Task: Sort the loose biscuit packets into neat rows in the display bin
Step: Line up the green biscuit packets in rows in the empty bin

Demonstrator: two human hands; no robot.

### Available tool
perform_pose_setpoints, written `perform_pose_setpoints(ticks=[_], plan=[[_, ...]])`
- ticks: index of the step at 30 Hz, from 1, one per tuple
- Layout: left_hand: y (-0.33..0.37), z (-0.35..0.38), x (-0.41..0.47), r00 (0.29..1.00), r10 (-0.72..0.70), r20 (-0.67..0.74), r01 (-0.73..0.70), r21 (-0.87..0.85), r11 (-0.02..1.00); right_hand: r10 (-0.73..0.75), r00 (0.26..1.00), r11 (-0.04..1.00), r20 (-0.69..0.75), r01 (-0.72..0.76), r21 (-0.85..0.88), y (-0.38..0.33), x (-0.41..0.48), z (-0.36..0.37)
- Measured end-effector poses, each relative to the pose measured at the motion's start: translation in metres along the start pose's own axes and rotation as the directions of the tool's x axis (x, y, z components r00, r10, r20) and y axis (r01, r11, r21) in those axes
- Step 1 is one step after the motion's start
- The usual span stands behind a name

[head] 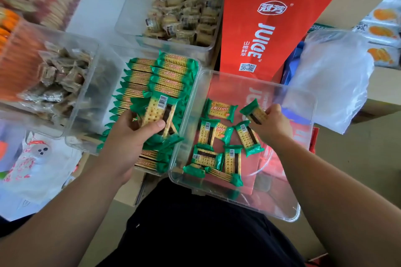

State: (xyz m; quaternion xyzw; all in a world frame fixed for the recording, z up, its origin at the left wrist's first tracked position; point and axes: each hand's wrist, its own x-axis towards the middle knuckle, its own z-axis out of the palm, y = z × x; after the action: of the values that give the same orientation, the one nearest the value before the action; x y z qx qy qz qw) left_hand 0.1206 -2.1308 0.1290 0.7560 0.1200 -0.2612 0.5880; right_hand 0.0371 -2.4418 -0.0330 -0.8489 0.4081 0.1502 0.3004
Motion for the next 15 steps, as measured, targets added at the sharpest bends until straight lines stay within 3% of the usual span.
perform_pose_setpoints(ticks=[3,5,8,11,15], plan=[[0.001,0.000,0.003,1.000,0.016,-0.018,-0.016,0.026,1.000,0.032,0.993,0.998,0.115,-0.039,0.057,-0.004,-0.017,0.006],[0.003,0.001,0.006,0.999,0.033,-0.037,-0.032,0.031,0.999,0.020,0.970,0.995,0.243,0.004,-0.096,0.000,-0.025,0.018],[0.005,0.001,0.010,0.998,0.043,-0.043,-0.042,0.027,0.999,0.033,0.978,0.975,0.207,0.014,-0.224,0.005,-0.032,0.033],[0.005,-0.003,0.013,0.999,0.041,-0.035,-0.040,0.021,0.999,0.010,0.989,0.986,0.146,0.015,-0.165,-0.001,-0.036,0.039],[0.002,-0.008,0.016,0.999,0.015,-0.038,-0.015,0.001,1.000,0.062,0.978,0.996,0.200,-0.073,0.046,-0.005,-0.029,0.033]])
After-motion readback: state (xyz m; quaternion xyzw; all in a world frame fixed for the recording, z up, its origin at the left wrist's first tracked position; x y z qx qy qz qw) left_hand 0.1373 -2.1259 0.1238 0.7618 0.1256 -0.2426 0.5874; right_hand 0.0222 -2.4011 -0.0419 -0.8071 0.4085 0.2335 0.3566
